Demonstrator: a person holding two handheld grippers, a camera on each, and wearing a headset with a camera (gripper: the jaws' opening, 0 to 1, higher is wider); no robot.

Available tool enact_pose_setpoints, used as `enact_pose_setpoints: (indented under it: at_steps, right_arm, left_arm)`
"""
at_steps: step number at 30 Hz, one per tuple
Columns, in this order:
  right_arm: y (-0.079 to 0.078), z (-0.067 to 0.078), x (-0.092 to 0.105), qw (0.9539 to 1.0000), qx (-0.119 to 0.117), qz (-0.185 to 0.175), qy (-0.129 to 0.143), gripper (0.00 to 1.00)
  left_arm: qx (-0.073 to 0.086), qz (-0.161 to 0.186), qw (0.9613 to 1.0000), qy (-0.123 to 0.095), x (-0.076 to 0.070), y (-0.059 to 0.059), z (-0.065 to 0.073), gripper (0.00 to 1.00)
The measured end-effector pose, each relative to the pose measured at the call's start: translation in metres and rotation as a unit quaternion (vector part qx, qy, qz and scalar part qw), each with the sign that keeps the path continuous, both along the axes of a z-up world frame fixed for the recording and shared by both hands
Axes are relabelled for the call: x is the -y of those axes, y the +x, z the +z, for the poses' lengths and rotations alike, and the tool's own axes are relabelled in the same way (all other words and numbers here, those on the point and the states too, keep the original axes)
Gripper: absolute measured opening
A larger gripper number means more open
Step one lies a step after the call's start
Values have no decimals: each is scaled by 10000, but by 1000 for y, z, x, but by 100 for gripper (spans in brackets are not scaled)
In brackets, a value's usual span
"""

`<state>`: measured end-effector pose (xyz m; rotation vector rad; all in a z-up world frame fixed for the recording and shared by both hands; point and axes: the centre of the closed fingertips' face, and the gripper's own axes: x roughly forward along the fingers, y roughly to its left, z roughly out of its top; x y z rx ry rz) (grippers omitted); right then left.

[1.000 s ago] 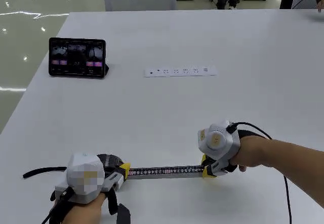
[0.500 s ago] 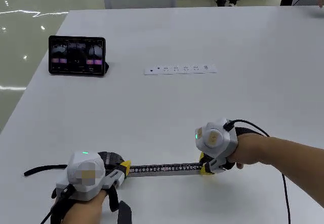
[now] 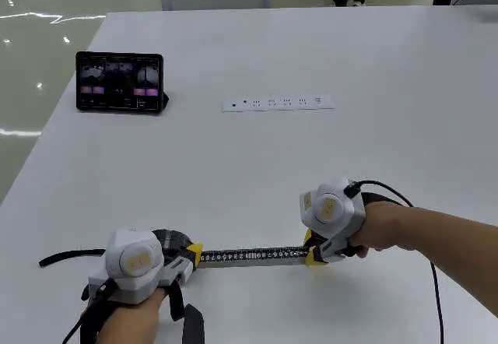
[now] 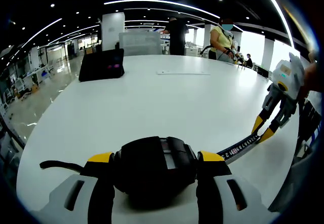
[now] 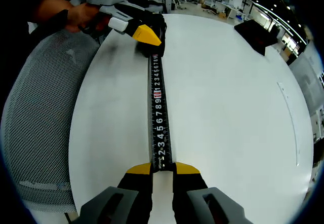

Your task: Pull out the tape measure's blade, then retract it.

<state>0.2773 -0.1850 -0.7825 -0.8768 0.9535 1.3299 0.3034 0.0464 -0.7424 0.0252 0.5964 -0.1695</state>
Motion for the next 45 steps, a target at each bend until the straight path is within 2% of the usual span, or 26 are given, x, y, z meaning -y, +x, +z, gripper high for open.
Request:
enact_pose_setpoints:
  at_steps: [45]
  right_arm:
    - [1, -1, -18, 10000, -24, -91, 14, 11]
  left_arm:
    - [-36, -2, 10000, -7, 0, 0, -1, 61]
